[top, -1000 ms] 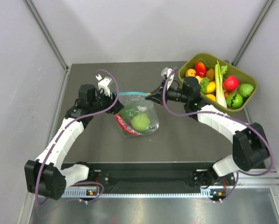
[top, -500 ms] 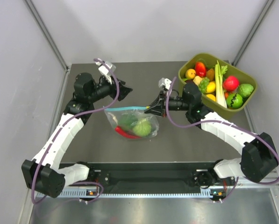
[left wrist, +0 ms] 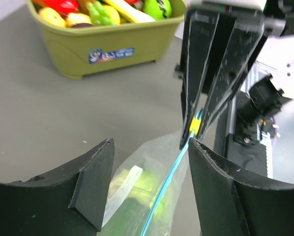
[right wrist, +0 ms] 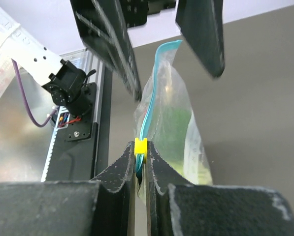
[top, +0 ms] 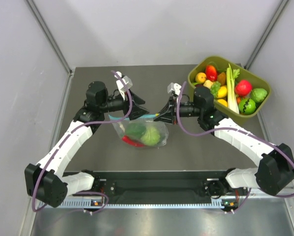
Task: Open the zip-top bag and remove the fake food
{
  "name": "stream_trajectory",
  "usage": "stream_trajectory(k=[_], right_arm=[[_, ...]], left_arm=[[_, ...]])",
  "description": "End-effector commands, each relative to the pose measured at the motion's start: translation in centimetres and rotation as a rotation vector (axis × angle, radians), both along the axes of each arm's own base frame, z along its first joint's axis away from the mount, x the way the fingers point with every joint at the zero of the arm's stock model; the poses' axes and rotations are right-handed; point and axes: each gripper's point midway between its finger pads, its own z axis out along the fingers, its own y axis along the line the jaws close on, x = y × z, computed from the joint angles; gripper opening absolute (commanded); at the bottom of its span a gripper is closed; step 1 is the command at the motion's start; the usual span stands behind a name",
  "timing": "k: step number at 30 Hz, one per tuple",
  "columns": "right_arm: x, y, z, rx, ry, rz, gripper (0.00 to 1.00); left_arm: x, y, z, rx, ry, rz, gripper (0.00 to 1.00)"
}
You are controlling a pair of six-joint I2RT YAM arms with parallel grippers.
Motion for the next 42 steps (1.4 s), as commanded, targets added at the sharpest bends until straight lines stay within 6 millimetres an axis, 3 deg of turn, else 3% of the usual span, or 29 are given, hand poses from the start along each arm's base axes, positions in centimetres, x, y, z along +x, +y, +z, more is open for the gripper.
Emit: stream_trajectory(k=[1, 12, 16, 19, 20, 21, 24, 25, 28, 34, 39, 42], right_arm=[[-0.5, 0.2, 3.7, 0.047, -0.123, 0.034, 0.00], [0.6, -0.2, 4.2, 0.021, -0.171, 0.002, 0.00], [0.6, -0.4, 4.6, 0.027, -0.179, 0.003, 0.00], [0.6, -0.5, 4.9, 0.032, -0.188, -0.008, 0.00], [0.6, -0.5, 5.0, 0.035, -0.193, -0.010, 0.00], [0.6, -0.7, 5.1, 0.034, -0.194, -0.017, 0.00], [0.7, -1.1, 4.6, 0.023, -0.189, -0.035, 0.12], [0.8, -1.3, 4.5, 0.021, -0.191, -0.050, 0.30], [0.6, -1.9, 4.0, 0.019, -0.195, -0.067, 0.52], [0.6, -2.4, 2.4, 0.006, -0.169, -0.070, 0.59], [1.0, -2.0, 1.1, 0.000, -0.138, -0.061, 0.59], [1.4, -1.7, 1.4, 0.020, -0.149, -0.056, 0.56]], left_arm=[[-1.4, -0.6, 1.0, -0.004, -0.048, -0.097, 0.67], [-3.7, -1.7, -0.4, 0.033, 0.031, -0.245, 0.68], [-3.3, -2.2, -1.9, 0.091, 0.055, -0.234, 0.65], [-3.6, -2.7, -2.6, 0.113, 0.071, -0.249, 0.40], [-3.6, -2.7, -2.7, 0.117, 0.072, -0.249, 0.25], [-3.5, -2.7, -2.7, 0.120, 0.069, -0.246, 0.16], [-3.4, -2.5, -2.6, 0.126, 0.045, -0.232, 0.00], [-3.4, -2.4, -2.5, 0.126, 0.034, -0.228, 0.00], [-3.5, -2.4, -2.2, 0.120, 0.017, -0.228, 0.00], [-3.9, -2.4, -1.8, 0.107, 0.004, -0.240, 0.00], [-4.2, -2.5, -1.4, 0.092, -0.006, -0.252, 0.00], [-4.1, -2.5, -1.5, 0.089, 0.005, -0.255, 0.00]])
